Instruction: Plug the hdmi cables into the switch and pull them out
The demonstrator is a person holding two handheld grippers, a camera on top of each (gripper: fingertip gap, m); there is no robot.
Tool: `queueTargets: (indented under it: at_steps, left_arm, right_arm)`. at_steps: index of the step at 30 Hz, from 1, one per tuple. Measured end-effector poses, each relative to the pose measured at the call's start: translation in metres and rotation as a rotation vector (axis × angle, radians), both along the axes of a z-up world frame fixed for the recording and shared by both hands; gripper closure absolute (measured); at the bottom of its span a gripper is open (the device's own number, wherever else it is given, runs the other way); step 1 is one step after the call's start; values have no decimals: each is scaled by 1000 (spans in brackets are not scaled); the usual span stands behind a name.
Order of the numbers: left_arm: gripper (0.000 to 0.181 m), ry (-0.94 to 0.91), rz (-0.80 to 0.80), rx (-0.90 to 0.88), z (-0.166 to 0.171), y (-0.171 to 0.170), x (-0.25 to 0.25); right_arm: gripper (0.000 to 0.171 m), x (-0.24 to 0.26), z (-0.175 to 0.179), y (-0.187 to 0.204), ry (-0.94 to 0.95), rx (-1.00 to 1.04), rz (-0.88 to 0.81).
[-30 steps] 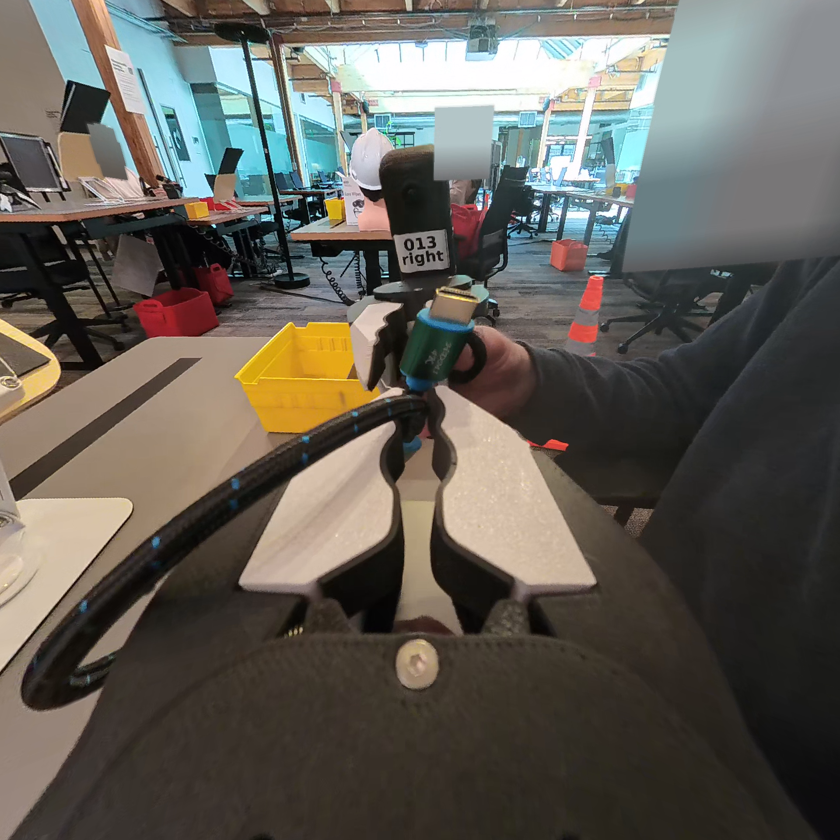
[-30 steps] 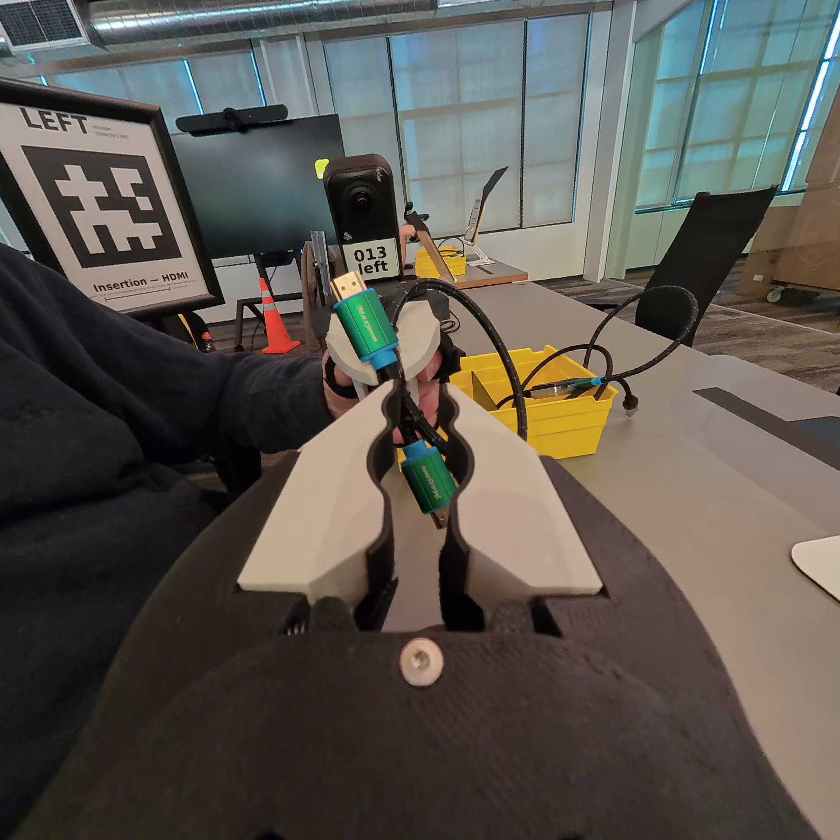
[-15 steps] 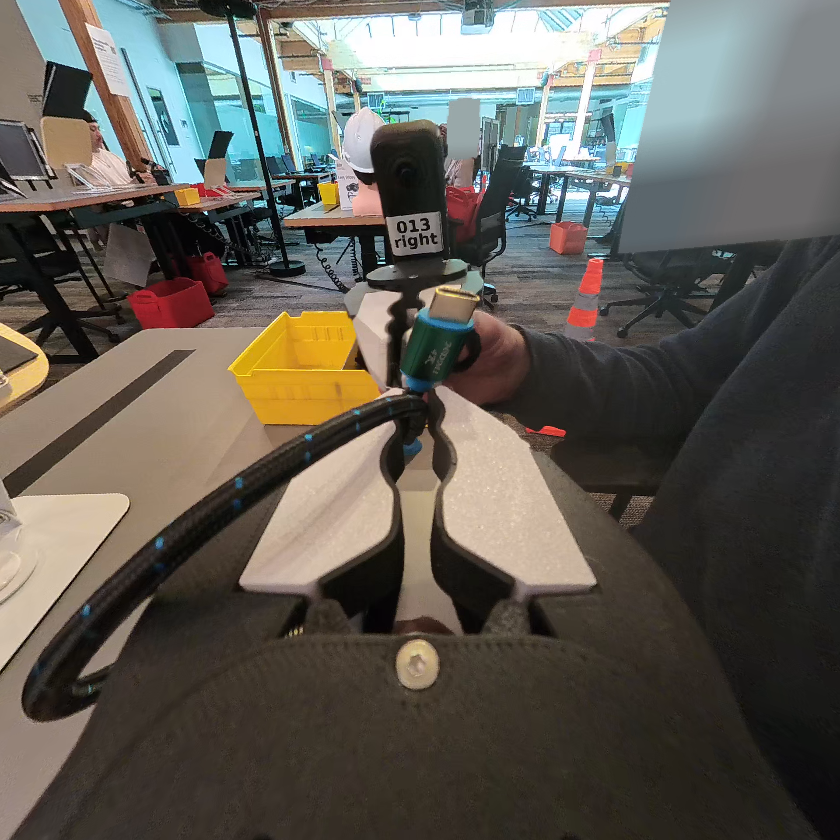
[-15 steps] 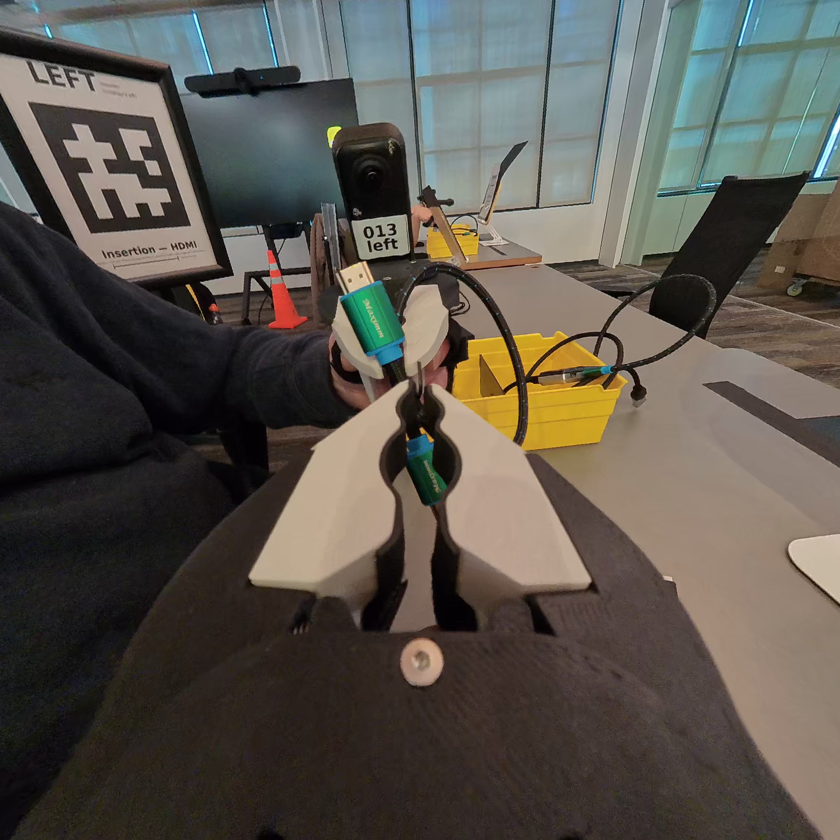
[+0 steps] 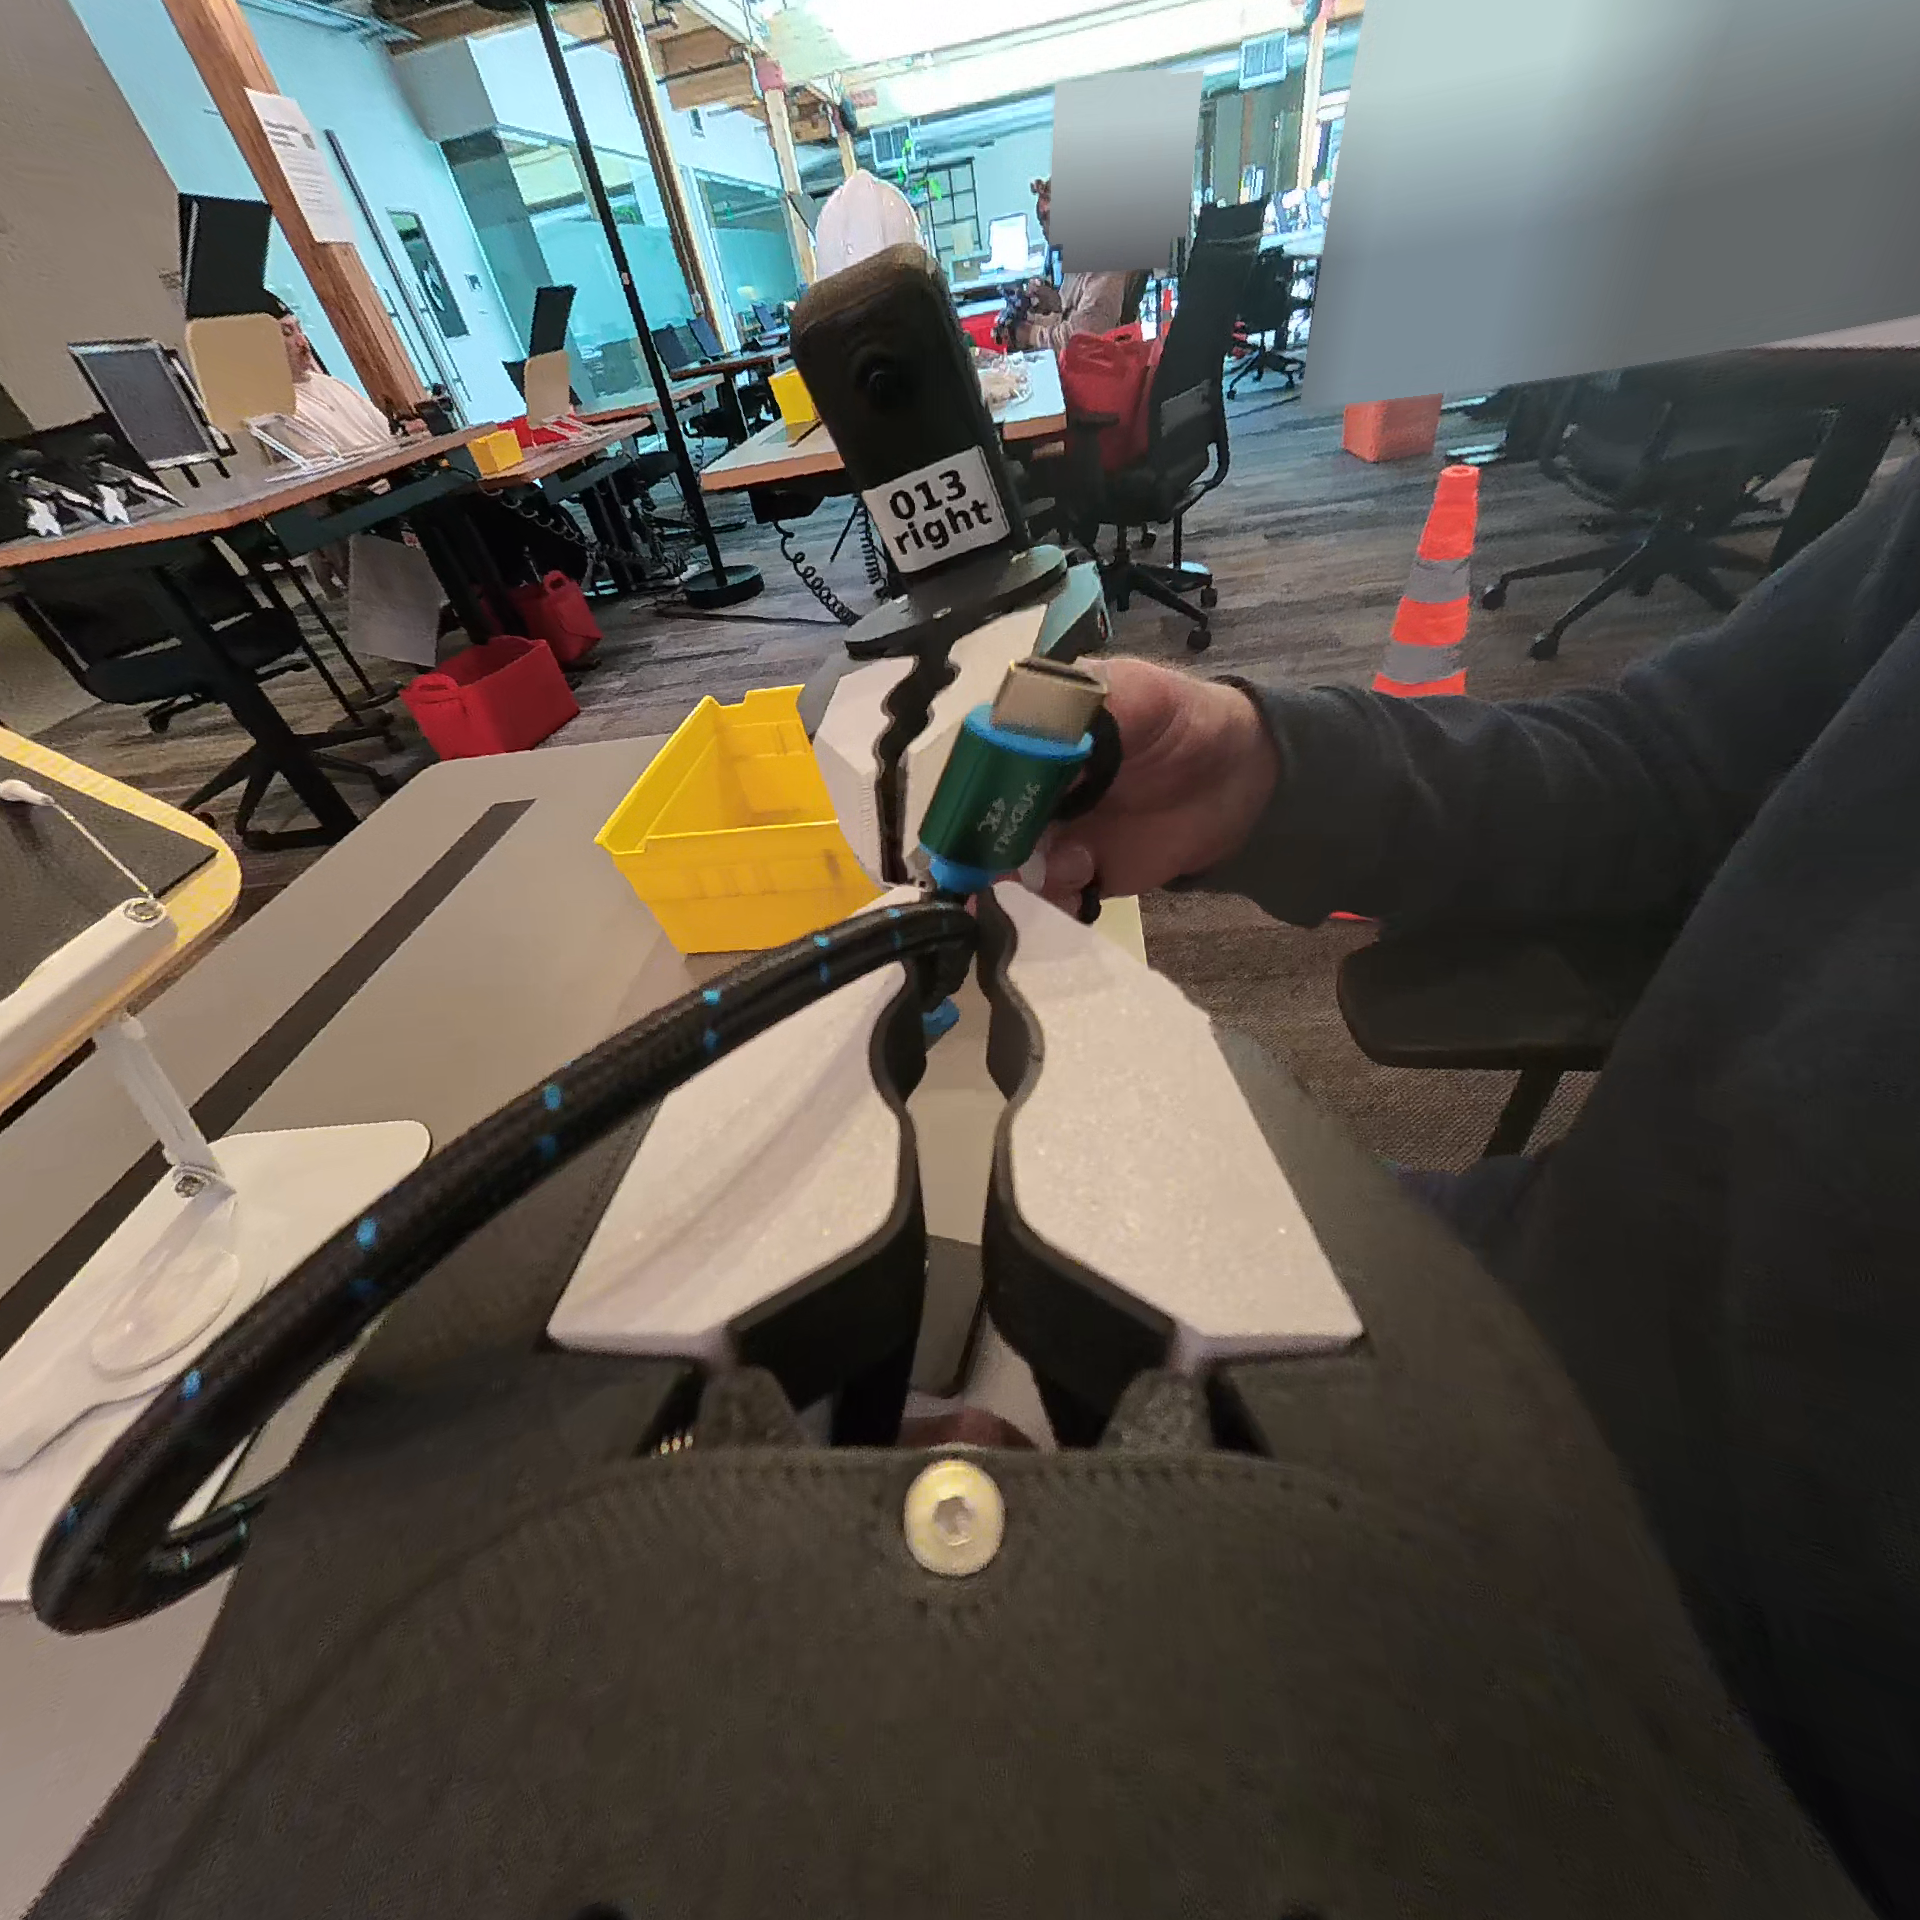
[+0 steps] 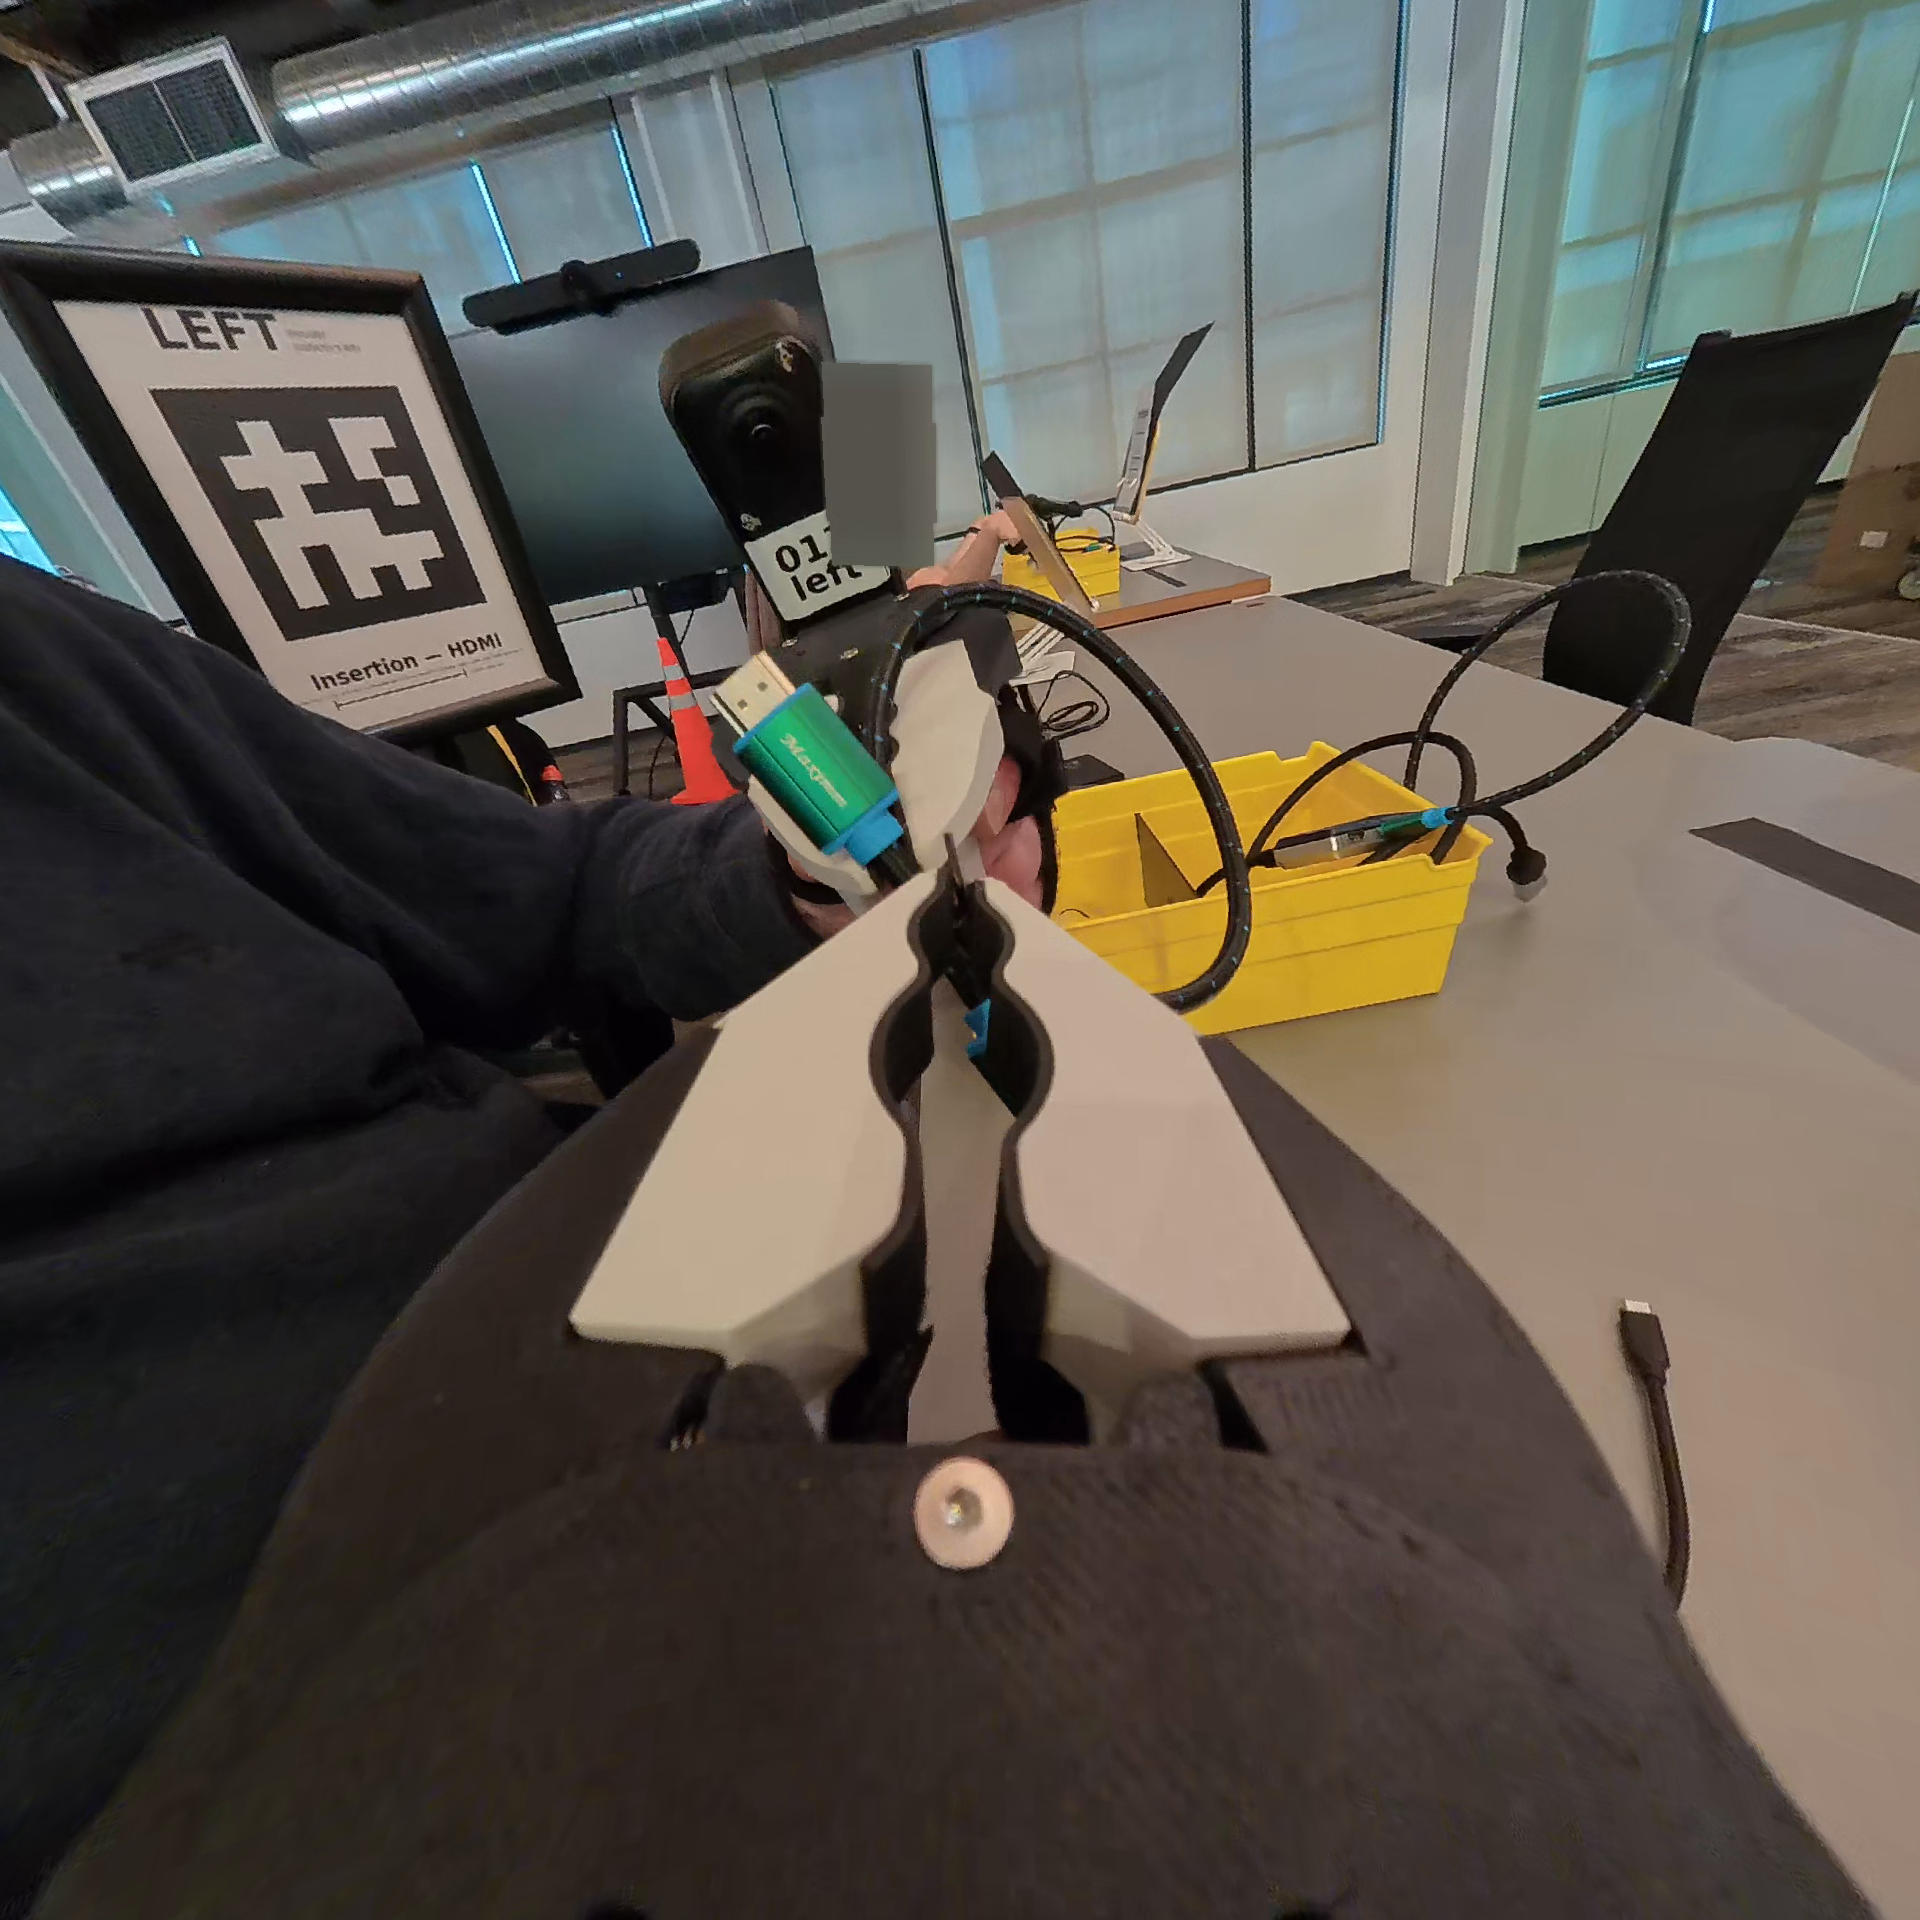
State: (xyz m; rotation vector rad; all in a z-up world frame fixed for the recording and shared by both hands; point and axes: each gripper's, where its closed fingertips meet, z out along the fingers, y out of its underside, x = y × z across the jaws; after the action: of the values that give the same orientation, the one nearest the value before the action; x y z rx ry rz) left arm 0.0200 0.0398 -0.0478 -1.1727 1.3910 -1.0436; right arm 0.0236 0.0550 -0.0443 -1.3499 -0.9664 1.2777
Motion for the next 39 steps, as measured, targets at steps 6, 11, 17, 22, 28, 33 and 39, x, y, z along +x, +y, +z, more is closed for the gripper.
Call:
queueTargets:
  at_steps: [6,11,17,22,28,33,39]
  left_arm:
    - [174,32,0,20,-6,-2,3]
    - [174,34,10,30,-6,-1,3]
    - [174,12,33,54,1,-1,1]
    - [174,-19,25,51,11,-1,-3]
    - [174,13,-2,30,3,-4,0]
    - [175,30,-18,24,1,-8,1]
    - [174,47,-34,23,-1,-11,2]
  right_arm:
    - [171,2,0,0,-21,22,-18]
    - [171,4,-2,4,-50,28,-55]
    - [171,11,-7,10,-67,-6,-100]
    - [171,17,-10,13,-76,-4,-134]
    - [167,12,2,-2,-124,195,-135]
    - [159,5,-3,-8,-271,412,-177]
    - [160,4,-7,-6,-340,490,-209]
